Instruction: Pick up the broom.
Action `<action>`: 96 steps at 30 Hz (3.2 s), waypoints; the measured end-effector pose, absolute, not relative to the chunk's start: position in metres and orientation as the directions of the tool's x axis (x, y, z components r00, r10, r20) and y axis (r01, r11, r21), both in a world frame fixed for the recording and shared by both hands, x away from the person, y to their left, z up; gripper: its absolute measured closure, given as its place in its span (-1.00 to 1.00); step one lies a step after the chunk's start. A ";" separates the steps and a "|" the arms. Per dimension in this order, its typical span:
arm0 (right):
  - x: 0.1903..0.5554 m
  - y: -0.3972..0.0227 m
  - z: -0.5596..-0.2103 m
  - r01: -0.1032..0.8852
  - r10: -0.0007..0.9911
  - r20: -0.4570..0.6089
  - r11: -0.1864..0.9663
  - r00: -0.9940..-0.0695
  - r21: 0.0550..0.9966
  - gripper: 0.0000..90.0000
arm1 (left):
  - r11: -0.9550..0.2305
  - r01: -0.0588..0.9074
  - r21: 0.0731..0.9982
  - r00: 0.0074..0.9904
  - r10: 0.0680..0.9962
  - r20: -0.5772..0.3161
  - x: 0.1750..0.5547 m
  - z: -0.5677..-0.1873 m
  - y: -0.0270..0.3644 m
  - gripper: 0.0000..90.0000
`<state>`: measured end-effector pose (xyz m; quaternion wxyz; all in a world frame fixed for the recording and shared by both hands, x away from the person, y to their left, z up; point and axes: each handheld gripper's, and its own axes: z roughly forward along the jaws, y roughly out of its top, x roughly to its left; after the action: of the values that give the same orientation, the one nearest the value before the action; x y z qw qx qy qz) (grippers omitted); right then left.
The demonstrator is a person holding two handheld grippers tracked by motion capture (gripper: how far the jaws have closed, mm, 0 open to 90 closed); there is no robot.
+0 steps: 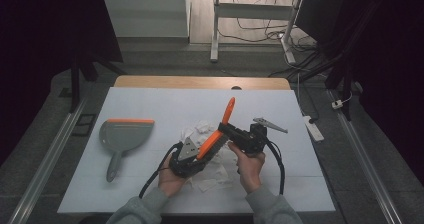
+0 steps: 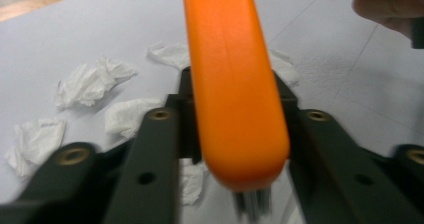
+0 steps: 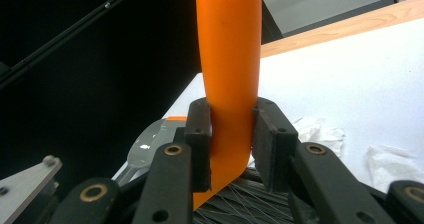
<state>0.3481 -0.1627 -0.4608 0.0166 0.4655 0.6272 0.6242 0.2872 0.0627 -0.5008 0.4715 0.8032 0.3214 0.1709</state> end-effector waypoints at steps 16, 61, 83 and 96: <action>0.349 -0.159 -0.457 0.545 0.600 0.520 -0.161 -0.608 0.823 0.47 | -0.365 0.402 0.840 0.725 0.687 -0.049 0.295 -0.492 0.079 0.75; 0.312 -0.141 -0.416 0.084 0.270 -0.190 0.753 -0.944 0.652 -0.32 | -0.715 0.290 0.637 0.897 0.435 0.080 0.283 -0.470 0.083 0.75; 0.313 -0.131 -0.440 0.024 0.137 -0.180 0.853 -0.974 0.521 0.29 | -0.747 0.203 0.633 0.933 0.343 0.105 0.276 -0.469 0.077 0.75; 0.314 -0.136 -0.440 0.027 0.130 -0.144 0.828 -0.981 0.560 0.31 | -0.736 0.187 0.651 0.939 0.329 0.103 0.275 -0.466 0.080 0.75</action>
<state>0.3145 -0.1357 -0.4401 0.0884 0.0413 0.9519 0.2905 0.2754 0.0799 -0.4662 0.3355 0.9256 0.1393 0.1059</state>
